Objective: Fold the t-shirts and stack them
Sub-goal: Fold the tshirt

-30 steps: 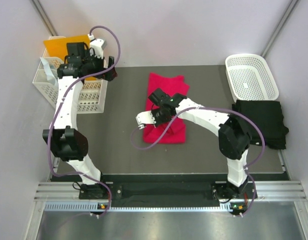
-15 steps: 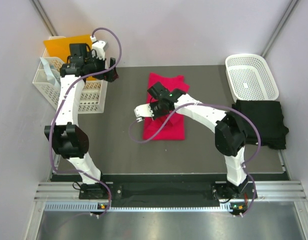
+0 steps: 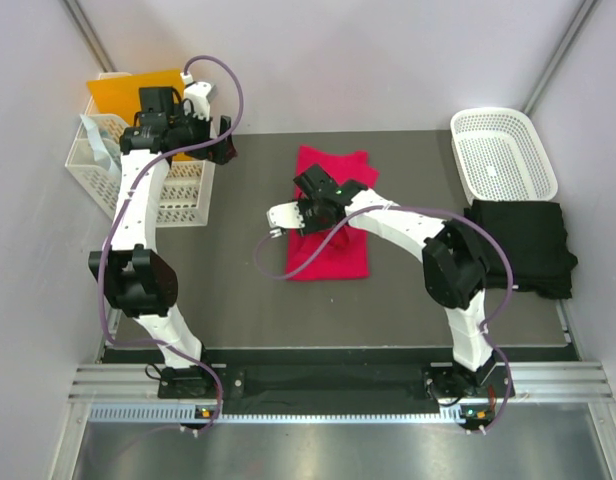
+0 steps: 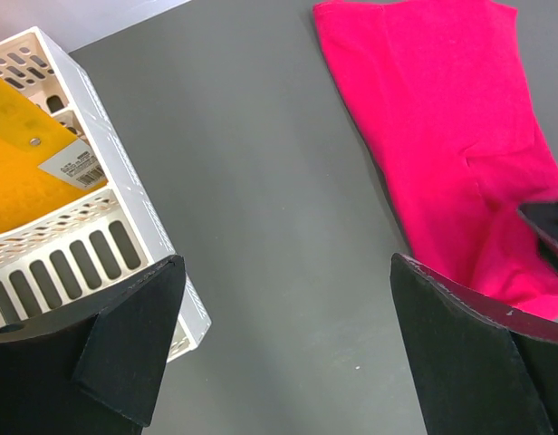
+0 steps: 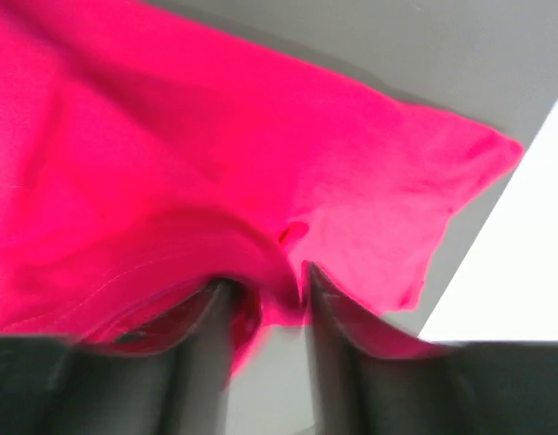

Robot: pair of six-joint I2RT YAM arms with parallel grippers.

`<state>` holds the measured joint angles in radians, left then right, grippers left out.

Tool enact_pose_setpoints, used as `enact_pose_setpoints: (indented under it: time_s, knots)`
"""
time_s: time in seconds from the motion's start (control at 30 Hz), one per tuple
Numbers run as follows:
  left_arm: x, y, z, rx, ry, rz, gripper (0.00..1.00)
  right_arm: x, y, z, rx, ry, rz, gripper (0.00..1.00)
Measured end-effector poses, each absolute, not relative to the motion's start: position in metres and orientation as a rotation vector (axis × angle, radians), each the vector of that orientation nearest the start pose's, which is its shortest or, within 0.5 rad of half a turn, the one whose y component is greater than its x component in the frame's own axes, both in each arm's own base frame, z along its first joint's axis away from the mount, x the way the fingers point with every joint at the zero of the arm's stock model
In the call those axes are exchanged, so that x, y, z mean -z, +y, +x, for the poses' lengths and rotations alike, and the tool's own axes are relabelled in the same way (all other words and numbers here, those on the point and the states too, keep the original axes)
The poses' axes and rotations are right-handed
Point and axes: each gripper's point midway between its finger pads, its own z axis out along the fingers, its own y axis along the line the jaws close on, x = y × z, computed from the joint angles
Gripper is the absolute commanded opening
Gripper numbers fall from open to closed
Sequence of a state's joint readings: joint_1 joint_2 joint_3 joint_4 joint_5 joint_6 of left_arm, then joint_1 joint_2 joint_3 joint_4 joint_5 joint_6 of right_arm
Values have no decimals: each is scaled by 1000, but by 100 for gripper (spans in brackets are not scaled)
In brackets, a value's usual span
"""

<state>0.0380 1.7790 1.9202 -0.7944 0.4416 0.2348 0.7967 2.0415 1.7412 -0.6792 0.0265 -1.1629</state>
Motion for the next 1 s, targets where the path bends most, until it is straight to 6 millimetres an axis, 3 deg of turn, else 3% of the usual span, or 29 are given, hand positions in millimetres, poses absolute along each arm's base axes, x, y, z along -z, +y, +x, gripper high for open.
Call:
enact_pose_setpoints:
  time_s: [0.07,0.17,0.33,0.53,0.63,0.77,0.9,1.0]
  knots:
    - [-290,-48,474,335,2124,450,99,-119,339,398,206,1445,-2082,86]
    - [-289,-48,474,335,2126,450,99,-114,337,407,254,1461,-2028,94]
    - [-287,-47,474,336,2132,447,99,-103,329,416,327,1504,-1956,94]
    - [-284,-48,472,347,2140,448,99,-122,323,442,389,1551,-1764,93]
    - [-283,-48,472,348,2142,448,99,-139,312,453,385,1586,-1660,93]
    - [-279,-51,469,370,2149,462,99,-178,297,460,377,1589,-1542,91]
    - [-271,-62,463,427,2130,567,99,-210,282,453,326,1602,-1468,91]
    - [-254,-74,452,486,2133,676,99,-215,261,443,253,1667,-1449,90]
